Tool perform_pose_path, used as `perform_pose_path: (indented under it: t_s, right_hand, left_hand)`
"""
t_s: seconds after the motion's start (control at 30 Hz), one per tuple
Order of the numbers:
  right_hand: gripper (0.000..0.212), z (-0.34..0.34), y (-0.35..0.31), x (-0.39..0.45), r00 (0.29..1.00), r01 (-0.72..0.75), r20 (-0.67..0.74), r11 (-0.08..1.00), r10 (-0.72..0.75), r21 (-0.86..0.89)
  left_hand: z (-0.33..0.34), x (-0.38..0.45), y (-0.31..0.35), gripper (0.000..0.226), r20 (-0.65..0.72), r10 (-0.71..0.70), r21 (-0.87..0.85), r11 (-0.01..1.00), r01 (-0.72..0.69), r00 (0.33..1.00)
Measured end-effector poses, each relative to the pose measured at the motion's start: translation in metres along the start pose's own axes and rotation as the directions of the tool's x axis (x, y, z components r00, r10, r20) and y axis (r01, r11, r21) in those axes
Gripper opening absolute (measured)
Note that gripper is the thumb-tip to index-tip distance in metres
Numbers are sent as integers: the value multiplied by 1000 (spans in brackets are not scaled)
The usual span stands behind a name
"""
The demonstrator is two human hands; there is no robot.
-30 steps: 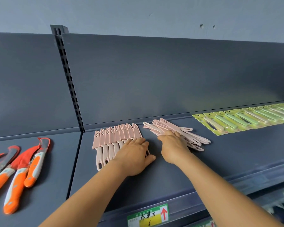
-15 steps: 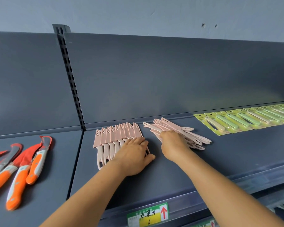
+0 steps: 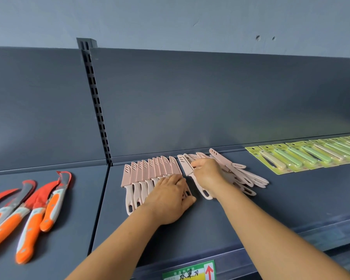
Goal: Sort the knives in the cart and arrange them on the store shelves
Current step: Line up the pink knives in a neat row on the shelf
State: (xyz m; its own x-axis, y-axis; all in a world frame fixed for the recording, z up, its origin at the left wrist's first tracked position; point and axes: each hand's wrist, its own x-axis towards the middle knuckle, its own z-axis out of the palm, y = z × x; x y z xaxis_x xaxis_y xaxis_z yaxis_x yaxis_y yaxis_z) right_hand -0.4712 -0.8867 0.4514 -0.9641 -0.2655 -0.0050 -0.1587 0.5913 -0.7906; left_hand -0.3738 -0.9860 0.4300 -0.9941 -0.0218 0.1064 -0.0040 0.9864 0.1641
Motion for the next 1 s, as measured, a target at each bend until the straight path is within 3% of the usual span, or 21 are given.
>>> perform_pose_path:
  t_s: [0.1,0.27,0.37,0.57,0.7,0.83,1.0]
  right_hand:
    - [32,8,-4,2,1000,-17,3,1000,17,-9]
    - [22,17,-6,8,999,33,19,979,-30,-201]
    - [28,21,-6,9,998,59,36,945,-50,-320]
    - [18,17,2,5,996,73,78,902,-44,-426]
    - [32,17,8,-1,992,79,120,904,-31,-419]
    - [33,6,9,-5,988,148,101,896,-115,-420]
    - [41,-11,17,-8,978,207,125,751,-165,-627]
  left_hand:
    - [1,1,-1,60,-2,-1,-12,1000,1,1000]
    - [3,2,-1,57,-18,4,-10,1000,-4,1000]
    - [2,2,-1,58,-27,13,-7,1000,-13,1000]
    - [3,3,-2,61,-13,4,-3,1000,-4,1000]
    - [3,4,-1,59,-17,1,14,1000,-1,1000]
    - [1,4,0,60,-22,-1,42,999,2,1000]
    - [0,8,6,62,2,78,69,995,-77,997]
